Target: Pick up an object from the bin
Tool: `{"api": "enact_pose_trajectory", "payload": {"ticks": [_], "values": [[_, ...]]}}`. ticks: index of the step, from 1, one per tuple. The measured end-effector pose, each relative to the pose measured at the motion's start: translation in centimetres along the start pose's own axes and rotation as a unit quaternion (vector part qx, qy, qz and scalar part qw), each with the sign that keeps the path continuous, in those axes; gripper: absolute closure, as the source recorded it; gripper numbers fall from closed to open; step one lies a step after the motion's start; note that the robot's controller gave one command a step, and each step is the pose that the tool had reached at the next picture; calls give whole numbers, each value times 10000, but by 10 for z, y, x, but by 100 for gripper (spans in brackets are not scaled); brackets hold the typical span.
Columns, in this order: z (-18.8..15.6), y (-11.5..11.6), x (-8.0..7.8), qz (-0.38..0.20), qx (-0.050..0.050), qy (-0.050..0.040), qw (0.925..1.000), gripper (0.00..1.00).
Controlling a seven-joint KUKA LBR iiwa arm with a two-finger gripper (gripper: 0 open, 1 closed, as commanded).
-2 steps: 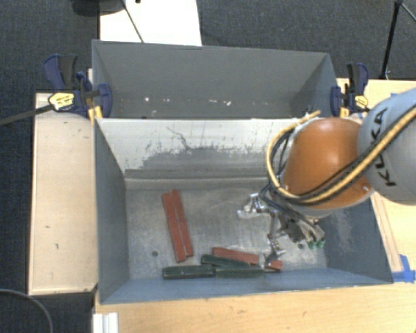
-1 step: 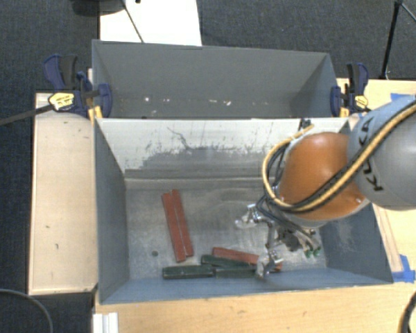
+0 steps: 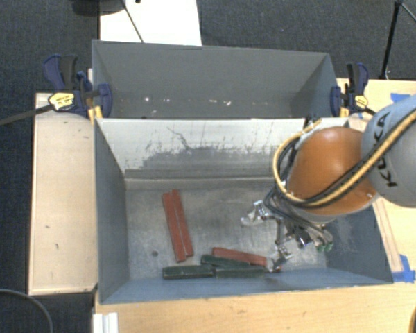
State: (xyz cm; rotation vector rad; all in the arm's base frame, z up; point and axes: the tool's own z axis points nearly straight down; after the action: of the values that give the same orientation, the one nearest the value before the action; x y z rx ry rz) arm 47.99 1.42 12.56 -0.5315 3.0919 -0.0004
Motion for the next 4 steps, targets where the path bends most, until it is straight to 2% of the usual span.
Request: {"api": "enact_pose_trajectory", "payload": {"ticks": [1, 2, 3, 4], "values": [[51, -1, -2, 67, 21, -90, 9999, 0], [50, -3, -3, -216, 10, -115, 9997, 100], [50, -3, -3, -225, 10, -114, 9997, 100], [48, -3, -2, -224, 3, -75, 9997, 100]]}}
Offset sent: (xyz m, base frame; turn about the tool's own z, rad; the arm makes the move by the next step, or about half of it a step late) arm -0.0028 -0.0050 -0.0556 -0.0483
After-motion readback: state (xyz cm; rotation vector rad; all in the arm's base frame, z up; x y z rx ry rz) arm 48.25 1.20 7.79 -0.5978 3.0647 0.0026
